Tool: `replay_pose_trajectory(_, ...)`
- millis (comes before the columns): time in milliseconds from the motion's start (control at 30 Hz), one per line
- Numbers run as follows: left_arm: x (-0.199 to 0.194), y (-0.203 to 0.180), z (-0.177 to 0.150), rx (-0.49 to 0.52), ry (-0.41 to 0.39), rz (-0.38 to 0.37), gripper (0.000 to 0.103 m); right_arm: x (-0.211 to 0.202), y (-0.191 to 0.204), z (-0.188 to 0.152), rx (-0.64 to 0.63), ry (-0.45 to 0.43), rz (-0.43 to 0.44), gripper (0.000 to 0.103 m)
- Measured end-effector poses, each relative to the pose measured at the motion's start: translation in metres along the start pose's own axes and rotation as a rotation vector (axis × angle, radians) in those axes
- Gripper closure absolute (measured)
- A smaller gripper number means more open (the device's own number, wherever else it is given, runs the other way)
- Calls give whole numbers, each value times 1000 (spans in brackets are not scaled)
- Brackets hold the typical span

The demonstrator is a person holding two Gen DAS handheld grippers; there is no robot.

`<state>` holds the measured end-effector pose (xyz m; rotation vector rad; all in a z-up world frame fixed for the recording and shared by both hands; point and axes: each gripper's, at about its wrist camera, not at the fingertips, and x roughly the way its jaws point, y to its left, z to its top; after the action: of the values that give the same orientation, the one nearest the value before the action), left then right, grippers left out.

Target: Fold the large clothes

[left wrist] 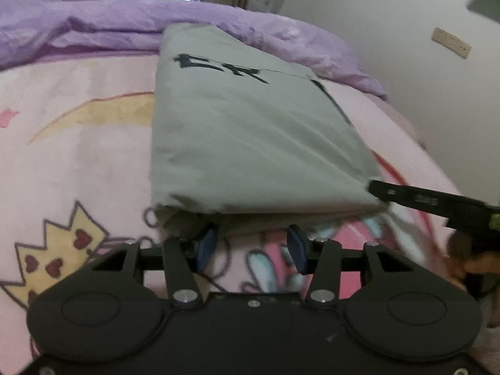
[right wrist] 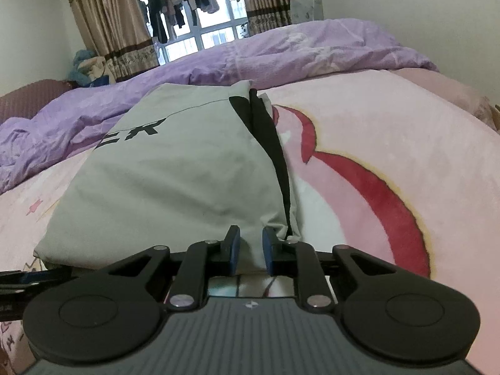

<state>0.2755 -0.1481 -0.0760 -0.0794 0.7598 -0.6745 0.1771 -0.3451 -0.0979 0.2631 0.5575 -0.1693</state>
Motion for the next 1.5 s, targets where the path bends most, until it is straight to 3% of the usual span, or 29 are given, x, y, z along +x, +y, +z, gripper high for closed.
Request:
replay_pose_trajectory(100,-21,4,15,-26,-40,-62,49,-6,-7,11,20,5,57,68)
replay_pose_trajectory(133,-28,6,21,-30,-56,-82,46,-9,-13,17,49,-4,98,54)
replay_pose_trajectory(167,-36,10,29,-34,-86,-99,36,-11,-20,23,82,-20,142,35)
replay_pose_trajectory(200,-42,14,38,-30,-125,-96,27,-12,-28,29,114,-37,175,27)
replay_pose_trajectory(233,-45,16,47,-22,-157,-80,24,-11,-35,37,140,-52,197,22)
replay_pose_trajectory(300,-46,31,64,-24,-207,-22,12,-3,-49,52,171,-68,236,20)
replay_pose_trajectory(367,-36,53,81,-64,-202,-5,10,14,-63,65,200,-47,269,18)
replay_pose_trajectory(567,23,120,107,-301,-43,-102,10,81,-97,76,360,90,415,18)
replay_pose_trajectory(667,48,133,112,-349,6,-146,10,106,-109,74,456,133,473,21)
replay_pose_trajectory(900,79,143,121,-353,38,-223,6,136,-107,88,480,135,563,22)
replay_pose_trajectory(1200,111,136,140,-342,34,-331,2,162,-86,108,366,146,578,15)
replay_pose_trajectory(1433,126,115,152,-271,29,-272,1,162,-75,109,299,123,548,10)
replay_pose_trajectory(1500,125,111,154,-259,36,-228,10,160,-75,108,316,126,529,21)
